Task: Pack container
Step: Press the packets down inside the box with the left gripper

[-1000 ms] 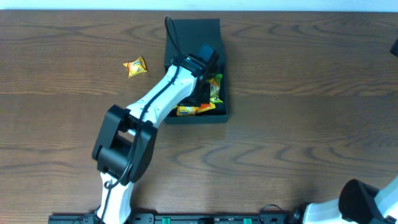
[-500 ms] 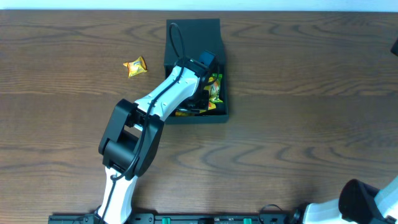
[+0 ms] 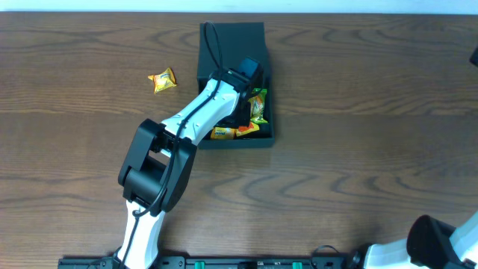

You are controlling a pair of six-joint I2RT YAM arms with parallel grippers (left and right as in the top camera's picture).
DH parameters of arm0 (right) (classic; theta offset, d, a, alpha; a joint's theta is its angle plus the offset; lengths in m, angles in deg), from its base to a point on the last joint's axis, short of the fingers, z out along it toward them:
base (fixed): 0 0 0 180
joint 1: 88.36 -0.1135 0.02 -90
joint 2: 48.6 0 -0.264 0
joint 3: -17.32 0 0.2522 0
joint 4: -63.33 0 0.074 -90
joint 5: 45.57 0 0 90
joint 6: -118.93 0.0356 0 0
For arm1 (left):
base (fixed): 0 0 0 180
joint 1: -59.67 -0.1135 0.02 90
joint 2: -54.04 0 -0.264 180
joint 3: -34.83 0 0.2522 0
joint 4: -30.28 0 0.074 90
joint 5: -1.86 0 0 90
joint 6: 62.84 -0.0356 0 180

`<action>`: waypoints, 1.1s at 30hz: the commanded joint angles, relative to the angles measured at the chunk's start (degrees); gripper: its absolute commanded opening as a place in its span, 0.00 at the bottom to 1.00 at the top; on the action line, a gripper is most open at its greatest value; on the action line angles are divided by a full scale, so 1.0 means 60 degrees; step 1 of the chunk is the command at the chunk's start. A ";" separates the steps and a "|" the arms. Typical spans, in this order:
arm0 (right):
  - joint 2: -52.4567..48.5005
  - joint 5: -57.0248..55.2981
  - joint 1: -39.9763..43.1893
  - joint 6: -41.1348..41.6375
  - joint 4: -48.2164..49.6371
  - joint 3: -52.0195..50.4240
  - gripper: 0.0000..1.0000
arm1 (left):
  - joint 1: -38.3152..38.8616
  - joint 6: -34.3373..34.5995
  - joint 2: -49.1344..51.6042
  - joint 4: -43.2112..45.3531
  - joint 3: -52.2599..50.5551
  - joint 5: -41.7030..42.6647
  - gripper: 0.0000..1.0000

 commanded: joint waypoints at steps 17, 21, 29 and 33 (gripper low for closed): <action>-0.0015 0.0106 0.0058 -0.0102 0.0036 -0.0007 0.01 | -0.0073 -0.0135 0.0240 0.0466 0.0127 -0.0146 0.06; -0.0015 0.0106 0.0058 -0.0102 0.0022 -0.0007 0.02 | -0.0073 -0.0135 0.0244 0.0291 0.0127 -0.0087 0.06; -0.0015 0.0106 0.0058 -0.0102 0.0022 -0.0011 0.01 | -0.0073 -0.0135 0.0244 -0.0393 0.0127 -0.0080 0.06; -0.0015 0.0106 0.0058 -0.0102 0.0022 -0.0011 0.02 | -0.0066 -0.0135 0.0244 -0.0525 0.0127 -0.0080 0.06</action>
